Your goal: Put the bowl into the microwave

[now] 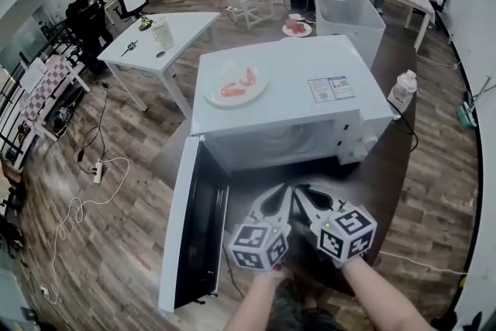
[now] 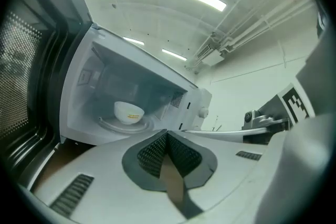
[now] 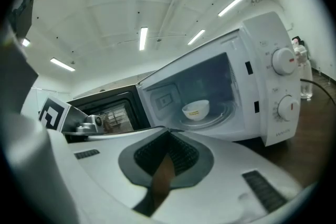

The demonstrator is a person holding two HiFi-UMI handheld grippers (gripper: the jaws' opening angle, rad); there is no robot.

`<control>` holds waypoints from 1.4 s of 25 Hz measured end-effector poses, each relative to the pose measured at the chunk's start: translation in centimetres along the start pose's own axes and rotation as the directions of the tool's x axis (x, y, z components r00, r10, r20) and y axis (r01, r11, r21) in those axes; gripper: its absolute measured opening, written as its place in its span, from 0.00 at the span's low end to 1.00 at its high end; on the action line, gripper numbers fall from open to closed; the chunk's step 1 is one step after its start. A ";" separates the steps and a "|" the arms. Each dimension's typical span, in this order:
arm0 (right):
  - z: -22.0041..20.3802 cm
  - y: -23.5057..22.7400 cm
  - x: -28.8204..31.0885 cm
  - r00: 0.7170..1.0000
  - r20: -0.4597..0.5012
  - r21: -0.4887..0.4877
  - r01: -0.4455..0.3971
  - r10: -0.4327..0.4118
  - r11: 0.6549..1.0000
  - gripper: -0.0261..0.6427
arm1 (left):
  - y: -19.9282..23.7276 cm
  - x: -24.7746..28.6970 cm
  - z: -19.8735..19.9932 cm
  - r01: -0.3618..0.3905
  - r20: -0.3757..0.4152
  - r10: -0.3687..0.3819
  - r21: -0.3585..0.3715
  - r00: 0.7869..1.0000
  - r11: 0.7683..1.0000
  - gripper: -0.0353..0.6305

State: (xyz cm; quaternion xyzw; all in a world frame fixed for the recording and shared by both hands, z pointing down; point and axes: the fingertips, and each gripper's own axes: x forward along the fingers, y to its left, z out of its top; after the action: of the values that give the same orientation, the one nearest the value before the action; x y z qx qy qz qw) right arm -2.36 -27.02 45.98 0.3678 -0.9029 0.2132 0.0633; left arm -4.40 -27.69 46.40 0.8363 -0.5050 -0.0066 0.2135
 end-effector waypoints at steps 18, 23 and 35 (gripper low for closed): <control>0.0 5.0 -6.4 0.998 0.011 -0.044 -0.064 0.064 0.997 0.04 | -5.2 -6.0 -0.2 -0.007 0.006 0.007 0.039 1.000 0.999 0.07; 0.0 6.2 -8.0 0.997 0.015 -0.048 -0.079 0.079 0.996 0.04 | -6.4 -7.6 -0.4 -0.013 0.021 0.013 0.023 1.000 1.000 0.07; 0.4 8.4 -12.0 0.995 0.007 -0.051 -0.095 0.095 0.994 0.04 | -9.9 -10.6 0.3 -0.010 0.048 0.008 0.036 0.999 0.999 0.07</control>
State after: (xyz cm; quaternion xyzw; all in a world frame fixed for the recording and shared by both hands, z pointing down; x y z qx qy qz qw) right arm 0.49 -14.13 39.49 0.3237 -0.9248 0.1912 0.0582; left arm -1.32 -14.90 40.33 0.8373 -0.5137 -0.0166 0.1864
